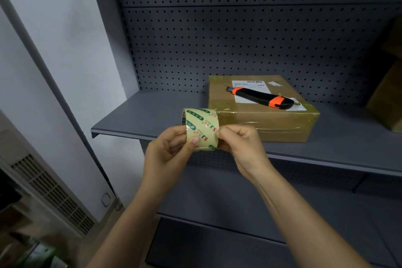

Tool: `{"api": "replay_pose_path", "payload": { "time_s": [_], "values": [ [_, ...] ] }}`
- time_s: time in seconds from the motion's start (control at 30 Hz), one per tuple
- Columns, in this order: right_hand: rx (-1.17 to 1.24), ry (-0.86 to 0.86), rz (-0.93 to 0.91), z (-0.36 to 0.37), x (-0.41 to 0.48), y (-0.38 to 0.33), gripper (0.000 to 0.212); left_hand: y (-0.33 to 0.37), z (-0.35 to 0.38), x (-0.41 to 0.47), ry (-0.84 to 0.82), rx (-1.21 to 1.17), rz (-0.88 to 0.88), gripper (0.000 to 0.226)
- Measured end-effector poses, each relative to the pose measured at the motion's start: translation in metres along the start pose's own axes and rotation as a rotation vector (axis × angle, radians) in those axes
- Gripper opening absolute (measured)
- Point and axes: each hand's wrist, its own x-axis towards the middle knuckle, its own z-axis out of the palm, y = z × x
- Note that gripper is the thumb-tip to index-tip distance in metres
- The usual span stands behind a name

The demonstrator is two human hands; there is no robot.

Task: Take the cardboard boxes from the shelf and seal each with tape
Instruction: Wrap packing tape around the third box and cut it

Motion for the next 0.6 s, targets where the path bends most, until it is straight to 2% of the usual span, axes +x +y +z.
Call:
{"api": "replay_pose_path", "payload": {
  "time_s": [0.17,0.27,0.6],
  "values": [
    [0.06,0.005,0.075,0.001,-0.002,-0.005,0.016,0.005,-0.004,0.005,-0.019,0.023,0.049,0.032],
    [0.029,-0.036,0.044,0.006,0.0,-0.011,0.03,0.006,-0.009,0.008,-0.032,-0.014,0.053,0.032],
    [-0.097,-0.026,0.001,0.023,0.007,-0.005,0.034,-0.004,-0.027,0.028,-0.047,-0.075,0.03,0.026]
  ]
}}
